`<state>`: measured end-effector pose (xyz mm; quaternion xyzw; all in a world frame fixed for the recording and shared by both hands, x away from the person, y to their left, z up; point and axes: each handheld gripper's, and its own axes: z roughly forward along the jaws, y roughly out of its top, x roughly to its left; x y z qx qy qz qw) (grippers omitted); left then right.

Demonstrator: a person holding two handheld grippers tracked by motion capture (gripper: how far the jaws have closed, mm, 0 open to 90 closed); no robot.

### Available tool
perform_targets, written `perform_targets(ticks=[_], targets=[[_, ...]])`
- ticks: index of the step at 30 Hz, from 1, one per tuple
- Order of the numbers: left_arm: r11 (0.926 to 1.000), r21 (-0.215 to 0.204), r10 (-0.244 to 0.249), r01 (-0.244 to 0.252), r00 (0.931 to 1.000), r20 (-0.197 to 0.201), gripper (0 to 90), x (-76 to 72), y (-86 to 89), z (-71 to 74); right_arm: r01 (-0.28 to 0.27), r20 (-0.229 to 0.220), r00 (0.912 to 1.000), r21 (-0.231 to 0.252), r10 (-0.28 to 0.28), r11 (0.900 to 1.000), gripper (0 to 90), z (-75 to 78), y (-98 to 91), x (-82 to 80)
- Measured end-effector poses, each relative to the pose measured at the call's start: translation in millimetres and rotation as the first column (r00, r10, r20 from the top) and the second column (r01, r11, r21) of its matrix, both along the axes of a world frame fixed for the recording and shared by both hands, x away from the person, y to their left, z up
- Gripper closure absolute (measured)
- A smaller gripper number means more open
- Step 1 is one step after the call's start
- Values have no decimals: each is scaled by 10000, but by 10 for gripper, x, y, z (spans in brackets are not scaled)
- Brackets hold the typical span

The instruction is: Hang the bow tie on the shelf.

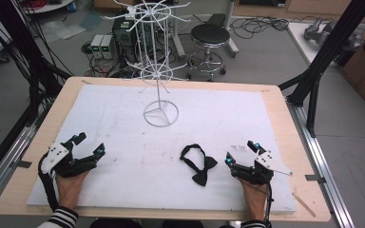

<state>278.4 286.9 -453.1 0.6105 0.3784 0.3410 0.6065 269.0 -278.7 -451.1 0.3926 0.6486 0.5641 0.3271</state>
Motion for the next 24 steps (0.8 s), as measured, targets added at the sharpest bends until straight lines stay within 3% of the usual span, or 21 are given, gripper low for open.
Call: perform_targets(ticks=[5, 17, 20, 24], targets=[[9999, 102, -82, 80, 9998, 173, 149, -15, -4, -4, 17, -149, 9999, -12, -17, 10000, 77, 1, 9, -2], [10000, 24, -77, 76, 9999, 115, 151, -6, -6, -3, 53, -68, 10000, -159, -54, 9999, 78, 5, 16, 9], [10000, 15, -66, 65, 9999, 133, 150, -9, -6, -4, 126, -341, 9993, -253, -135, 9996, 78, 9, 31, 25], [9999, 70, -79, 78, 9999, 136, 151, -10, -6, -2, 219, -363, 9991, -377, -232, 9990, 78, 10, 49, 22]])
